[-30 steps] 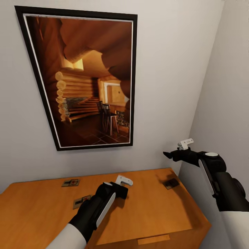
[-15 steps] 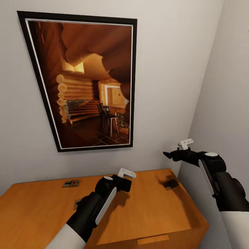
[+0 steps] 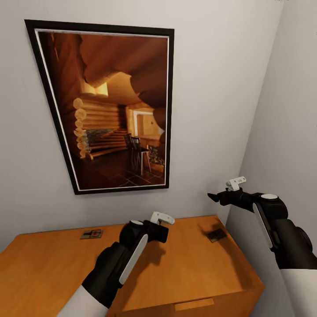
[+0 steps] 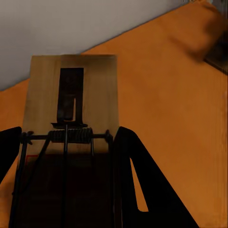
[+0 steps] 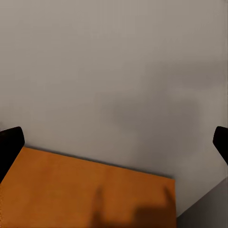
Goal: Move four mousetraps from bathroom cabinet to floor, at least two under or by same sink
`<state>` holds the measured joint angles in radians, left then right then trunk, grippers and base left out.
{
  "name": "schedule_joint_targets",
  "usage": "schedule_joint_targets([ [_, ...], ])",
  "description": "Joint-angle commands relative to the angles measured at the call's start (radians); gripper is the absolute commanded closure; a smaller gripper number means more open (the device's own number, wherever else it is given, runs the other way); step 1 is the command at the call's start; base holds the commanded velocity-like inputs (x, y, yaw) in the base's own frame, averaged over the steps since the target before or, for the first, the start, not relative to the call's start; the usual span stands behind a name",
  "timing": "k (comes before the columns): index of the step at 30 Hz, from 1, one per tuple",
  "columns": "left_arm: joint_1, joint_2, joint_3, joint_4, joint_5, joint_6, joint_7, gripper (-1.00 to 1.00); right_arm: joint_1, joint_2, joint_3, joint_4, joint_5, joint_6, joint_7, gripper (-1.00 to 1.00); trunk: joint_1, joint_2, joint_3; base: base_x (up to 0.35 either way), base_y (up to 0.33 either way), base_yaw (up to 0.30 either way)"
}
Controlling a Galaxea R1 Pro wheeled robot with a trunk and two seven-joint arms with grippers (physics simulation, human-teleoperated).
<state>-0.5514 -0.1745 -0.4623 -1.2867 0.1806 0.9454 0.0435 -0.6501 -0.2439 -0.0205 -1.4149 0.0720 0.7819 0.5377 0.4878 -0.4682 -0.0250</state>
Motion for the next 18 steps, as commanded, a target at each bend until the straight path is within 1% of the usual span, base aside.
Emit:
schedule_joint_targets([
  [1, -0.001, 0.000, 0.000, -0.013, 0.003, 0.016, 0.004, 1.00, -0.001, 0.000, -0.001, -0.001, 0.008, 0.004, 0.008, -1.00, -0.003, 0.005, 0.001, 0.000, 0.000, 0.000],
  [2, -0.001, 0.000, 0.000, -0.037, 0.003, 0.036, 0.004, 1.00, -0.001, 0.000, -0.001, -0.001, 0.008, 0.004, 0.008, -1.00, -0.007, 0.012, 0.004, 0.000, 0.000, 0.000],
  [3, -0.002, 0.000, 0.000, -0.089, 0.002, 0.065, 0.004, 1.00, -0.001, 0.000, -0.001, 0.000, 0.008, 0.004, 0.007, -1.00, -0.011, 0.019, 0.007, 0.000, 0.000, 0.000],
  [5, -0.001, 0.000, 0.000, -0.106, 0.001, 0.073, 0.005, 1.00, -0.001, 0.000, -0.001, 0.000, 0.008, 0.004, 0.007, -1.00, -0.019, 0.033, 0.013, 0.000, 0.000, 0.000],
  [18, -0.001, 0.000, 0.002, -0.123, 0.000, 0.080, 0.006, 1.00, -0.001, 0.000, 0.001, 0.003, 0.008, 0.004, 0.008, -1.00, -0.019, 0.033, 0.013, 0.000, 0.000, 0.000],
])
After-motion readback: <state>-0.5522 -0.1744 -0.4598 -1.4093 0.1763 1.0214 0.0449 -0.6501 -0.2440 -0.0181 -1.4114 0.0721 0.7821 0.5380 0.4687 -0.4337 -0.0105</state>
